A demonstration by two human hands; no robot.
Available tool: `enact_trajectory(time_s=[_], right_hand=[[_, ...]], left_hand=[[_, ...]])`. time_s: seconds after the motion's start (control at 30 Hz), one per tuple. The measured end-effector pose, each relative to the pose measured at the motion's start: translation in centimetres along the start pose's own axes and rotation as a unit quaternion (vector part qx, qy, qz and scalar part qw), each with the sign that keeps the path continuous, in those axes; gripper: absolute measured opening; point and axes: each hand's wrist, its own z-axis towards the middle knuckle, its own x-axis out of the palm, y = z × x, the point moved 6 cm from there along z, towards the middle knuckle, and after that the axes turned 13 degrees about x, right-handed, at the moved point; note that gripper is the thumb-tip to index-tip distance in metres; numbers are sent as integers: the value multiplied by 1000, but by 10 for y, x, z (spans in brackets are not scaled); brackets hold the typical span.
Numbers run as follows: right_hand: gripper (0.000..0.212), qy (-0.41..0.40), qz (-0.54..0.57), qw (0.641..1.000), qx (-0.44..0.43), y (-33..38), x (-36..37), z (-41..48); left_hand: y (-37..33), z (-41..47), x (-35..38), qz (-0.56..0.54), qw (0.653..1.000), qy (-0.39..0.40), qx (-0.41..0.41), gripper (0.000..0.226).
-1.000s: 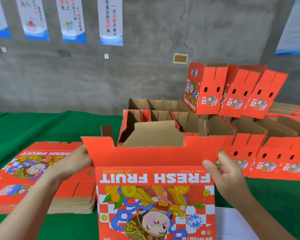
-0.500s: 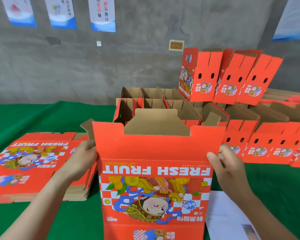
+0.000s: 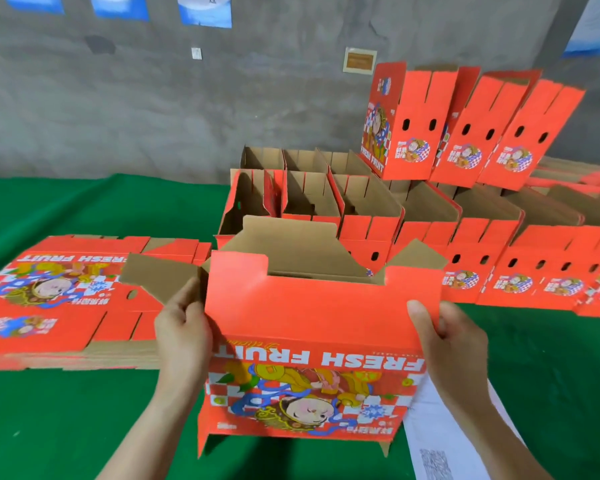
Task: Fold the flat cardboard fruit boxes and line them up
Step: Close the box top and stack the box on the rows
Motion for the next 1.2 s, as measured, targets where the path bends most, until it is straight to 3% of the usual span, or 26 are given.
enact_trajectory(time_s=[0.1,0.2,0.23,0.37,0.57,0.67,0.83,0.97,1.03,1.1,1.2], right_hand=[[38,-1,2,1000,16,-7,1,7],[9,30,-15,999,20,-9,4,8],[12,37,-19,999,24,-9,5,8],[57,40,-9,998,50,-10,8,7],[66,22,-61,998,-7,-2,10,10],[68,75,-90,991,-72,6,17,15],[54,176,-218,946,-160,21,26,18],[72,288,-466,825,-142,25,47,29],[80,312,-513,787,-141,31,57,34],[84,319,-507,790,-127,35,64,37],[83,296,-465,826,-116,35,67,38]], left_hand=[[3,0,2,-60,998,18,-20,34],[0,-2,3,-77,995,62,-15,52],[-2,-3,2,-44,997,70,5,58],[-14,0,3,60,991,93,75,66],[-33,2,10,144,961,150,182,68],[-30,5,19,163,945,204,195,71],[-32,8,26,181,931,223,224,73],[-47,6,32,167,899,268,302,78],[-49,5,35,162,886,297,316,72],[-49,5,36,167,876,327,313,54],[-45,2,37,122,861,411,275,21]])
